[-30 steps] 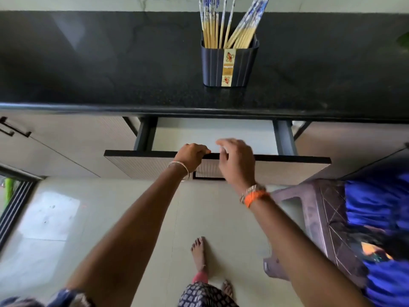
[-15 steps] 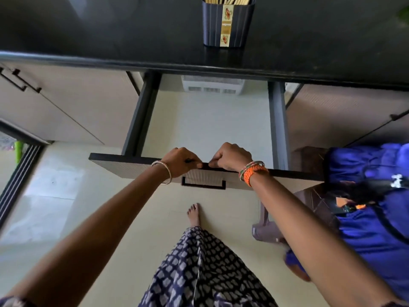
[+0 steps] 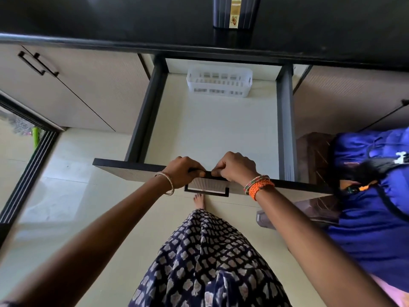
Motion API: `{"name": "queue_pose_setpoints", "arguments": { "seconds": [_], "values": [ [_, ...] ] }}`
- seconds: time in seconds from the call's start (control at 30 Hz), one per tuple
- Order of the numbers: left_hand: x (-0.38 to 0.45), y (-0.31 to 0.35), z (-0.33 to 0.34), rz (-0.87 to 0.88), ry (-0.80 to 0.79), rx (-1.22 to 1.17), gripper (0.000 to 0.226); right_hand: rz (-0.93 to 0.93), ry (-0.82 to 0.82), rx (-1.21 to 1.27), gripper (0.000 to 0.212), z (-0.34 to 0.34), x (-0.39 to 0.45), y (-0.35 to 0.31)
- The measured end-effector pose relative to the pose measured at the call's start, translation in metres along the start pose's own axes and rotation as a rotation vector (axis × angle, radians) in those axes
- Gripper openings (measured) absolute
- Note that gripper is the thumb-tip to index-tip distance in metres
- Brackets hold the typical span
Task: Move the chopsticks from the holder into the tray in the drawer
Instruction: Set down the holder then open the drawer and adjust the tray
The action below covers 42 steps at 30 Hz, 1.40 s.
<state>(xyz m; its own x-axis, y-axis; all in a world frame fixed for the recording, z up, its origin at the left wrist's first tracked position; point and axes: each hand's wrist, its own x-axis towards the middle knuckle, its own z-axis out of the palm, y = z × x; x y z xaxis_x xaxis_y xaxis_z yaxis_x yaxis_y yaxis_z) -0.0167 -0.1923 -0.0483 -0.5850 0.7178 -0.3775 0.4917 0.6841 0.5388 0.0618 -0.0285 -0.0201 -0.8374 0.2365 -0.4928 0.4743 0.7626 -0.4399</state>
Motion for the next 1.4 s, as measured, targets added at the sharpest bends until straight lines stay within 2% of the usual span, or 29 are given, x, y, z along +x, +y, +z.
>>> {"name": "queue_pose_setpoints", "arguments": {
  "seconds": [0.1, 0.2, 0.27, 0.33, 0.4, 0.47, 0.53, 0.63, 0.8, 0.87, 0.93, 1.03, 1.13, 1.3, 1.4],
  "values": [
    [0.004, 0.0, -0.006, -0.005, -0.052, 0.002, 0.021, -0.007, -0.043, -0.014, 0.018, -0.003, 0.001, 0.0],
    [0.018, -0.003, -0.019, -0.041, -0.15, -0.053, 0.022, -0.022, -0.136, -0.048, 0.028, -0.014, 0.01, 0.003],
    [0.039, -0.006, -0.033, -0.059, -0.019, -0.137, 0.023, -0.013, -0.088, -0.018, 0.031, -0.03, 0.03, 0.007],
    [0.07, -0.009, -0.051, -0.06, 0.232, -0.155, 0.029, 0.009, 0.073, 0.018, 0.034, -0.049, 0.059, 0.011],
    [0.106, -0.013, -0.068, -0.07, 0.354, -0.104, 0.033, 0.016, 0.247, 0.004, 0.036, -0.065, 0.09, 0.01],
    [0.144, -0.019, -0.083, -0.079, 0.339, -0.024, 0.037, -0.022, 0.375, -0.052, 0.03, -0.081, 0.12, 0.005],
    [0.177, -0.026, -0.092, -0.08, 0.297, 0.042, 0.041, -0.073, 0.417, -0.165, 0.013, -0.092, 0.15, 0.001],
    [0.219, -0.041, -0.105, -0.083, 0.276, 0.134, 0.047, -0.099, 0.38, -0.317, 0.017, -0.108, 0.199, 0.004],
    [0.275, -0.07, -0.124, -0.018, 0.307, 0.271, 0.052, -0.061, 0.319, -0.399, 0.032, -0.116, 0.266, 0.024],
    [0.29, -0.08, -0.123, 0.003, 0.276, 0.315, 0.047, -0.04, 0.298, -0.415, 0.031, -0.114, 0.282, 0.031],
    [0.302, -0.088, -0.122, -0.046, 0.252, 0.328, 0.035, -0.044, 0.315, -0.441, 0.029, -0.112, 0.293, 0.036],
    [0.308, -0.089, -0.123, -0.113, 0.264, 0.372, 0.026, -0.078, 0.334, -0.487, 0.029, -0.107, 0.296, 0.041],
    [0.296, -0.083, -0.121, -0.085, 0.299, 0.414, 0.024, -0.072, 0.355, -0.498, 0.027, -0.107, 0.283, 0.043],
    [0.233, -0.069, -0.106, -0.063, 0.349, 0.362, 0.023, -0.084, 0.383, -0.455, 0.025, -0.095, 0.221, 0.04],
    [0.185, -0.062, -0.086, -0.051, 0.323, 0.348, 0.022, -0.112, 0.365, -0.434, 0.025, -0.071, 0.168, 0.04]
  ]
}}
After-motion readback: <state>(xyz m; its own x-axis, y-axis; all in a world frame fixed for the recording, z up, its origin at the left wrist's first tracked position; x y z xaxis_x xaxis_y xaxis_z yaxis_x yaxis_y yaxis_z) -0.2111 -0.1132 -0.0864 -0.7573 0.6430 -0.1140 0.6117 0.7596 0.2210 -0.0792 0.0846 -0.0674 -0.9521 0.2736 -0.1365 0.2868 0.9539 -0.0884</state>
